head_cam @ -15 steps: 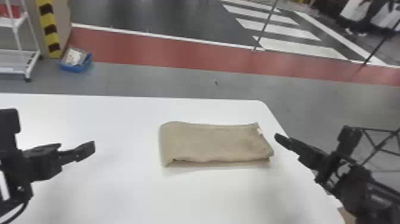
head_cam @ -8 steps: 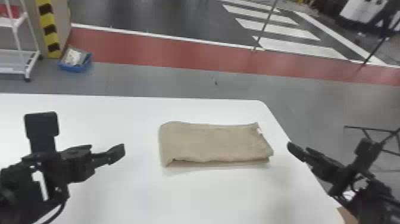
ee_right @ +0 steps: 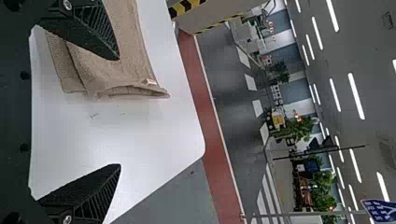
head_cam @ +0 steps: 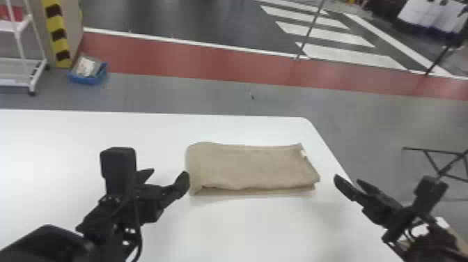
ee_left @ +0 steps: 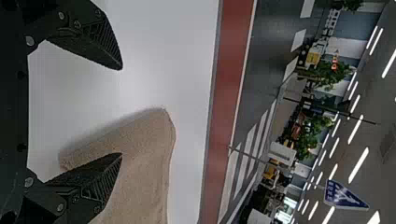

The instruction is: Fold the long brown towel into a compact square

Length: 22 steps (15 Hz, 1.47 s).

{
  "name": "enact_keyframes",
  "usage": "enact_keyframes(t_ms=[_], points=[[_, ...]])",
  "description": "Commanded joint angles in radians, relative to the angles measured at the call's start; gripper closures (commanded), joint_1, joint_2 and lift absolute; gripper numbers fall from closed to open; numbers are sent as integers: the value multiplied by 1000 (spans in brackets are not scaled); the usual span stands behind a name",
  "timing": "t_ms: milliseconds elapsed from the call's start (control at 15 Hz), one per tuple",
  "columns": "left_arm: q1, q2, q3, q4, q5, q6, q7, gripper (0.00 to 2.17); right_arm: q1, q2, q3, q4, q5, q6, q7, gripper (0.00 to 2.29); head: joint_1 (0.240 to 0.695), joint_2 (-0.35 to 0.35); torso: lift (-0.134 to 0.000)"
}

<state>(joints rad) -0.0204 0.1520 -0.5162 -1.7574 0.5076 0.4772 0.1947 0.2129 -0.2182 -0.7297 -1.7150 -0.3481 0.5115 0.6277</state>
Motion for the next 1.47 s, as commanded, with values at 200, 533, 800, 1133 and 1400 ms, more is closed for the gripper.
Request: enact_keyframes(t_ms=[200, 533, 800, 1133, 1400], points=[[3, -19, -93, 49, -14, -61, 43, 356, 22, 14, 3, 2, 0, -34, 4, 66, 695, -350, -124], [7, -54, -140, 144, -64, -168, 42, 356, 31, 19, -4, 9, -6, -37, 18, 66, 695, -350, -124], [7, -77, -140, 171, -84, -183, 45, 451, 33, 19, -22, 11, -9, -43, 23, 66, 695, -350, -124], [-1, -85, -189, 188, -93, -189, 43, 451, 33, 11, -39, 37, -28, -55, 29, 66, 695, -350, -124], [-15, -109, -203, 233, -143, -257, 60, 451, 33, 11, -43, 37, -35, -55, 30, 66, 695, -350, -124]])
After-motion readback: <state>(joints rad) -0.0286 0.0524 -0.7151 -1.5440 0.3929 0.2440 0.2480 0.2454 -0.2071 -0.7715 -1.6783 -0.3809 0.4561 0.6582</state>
